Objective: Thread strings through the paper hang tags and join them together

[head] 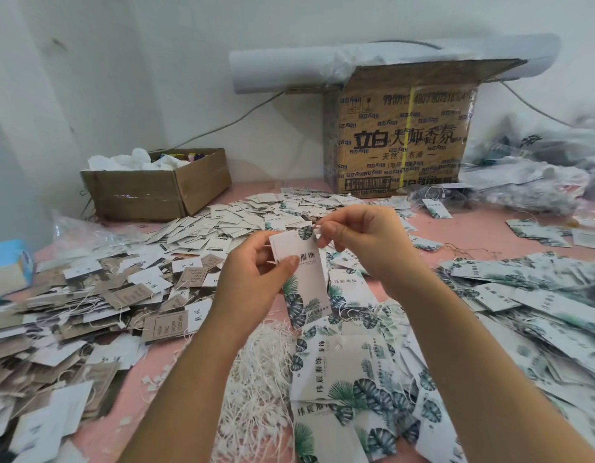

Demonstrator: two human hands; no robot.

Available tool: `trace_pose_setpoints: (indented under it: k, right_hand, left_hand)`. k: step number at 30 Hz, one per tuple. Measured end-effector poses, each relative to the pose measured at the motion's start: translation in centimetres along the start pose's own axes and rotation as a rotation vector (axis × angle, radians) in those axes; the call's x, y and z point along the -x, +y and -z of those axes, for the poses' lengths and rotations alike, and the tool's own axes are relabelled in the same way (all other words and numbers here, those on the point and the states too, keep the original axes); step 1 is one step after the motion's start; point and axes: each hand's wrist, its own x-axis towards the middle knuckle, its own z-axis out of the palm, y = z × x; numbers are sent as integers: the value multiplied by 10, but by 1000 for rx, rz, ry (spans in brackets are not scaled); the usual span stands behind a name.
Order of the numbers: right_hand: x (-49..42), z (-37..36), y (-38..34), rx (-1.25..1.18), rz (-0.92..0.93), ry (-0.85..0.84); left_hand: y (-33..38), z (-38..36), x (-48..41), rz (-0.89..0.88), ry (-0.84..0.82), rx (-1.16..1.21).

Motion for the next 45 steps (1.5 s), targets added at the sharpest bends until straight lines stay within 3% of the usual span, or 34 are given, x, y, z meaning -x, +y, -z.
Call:
trace_pose_setpoints:
  k: [13,21,28,45]
  right_hand:
    - [2,2,-2,53,-11,33]
    - [4,-5,-9,476,29,-37]
    - [4,-10,-8,673,41,5]
    - [4,-17,-3,784,188,98]
  left_hand:
    - [2,0,1,18,-4,6]
    - [3,-2,1,5,5,14]
    - [5,-2,2,-35,-3,-4]
    - [8,-4,2,-32,-39,-76]
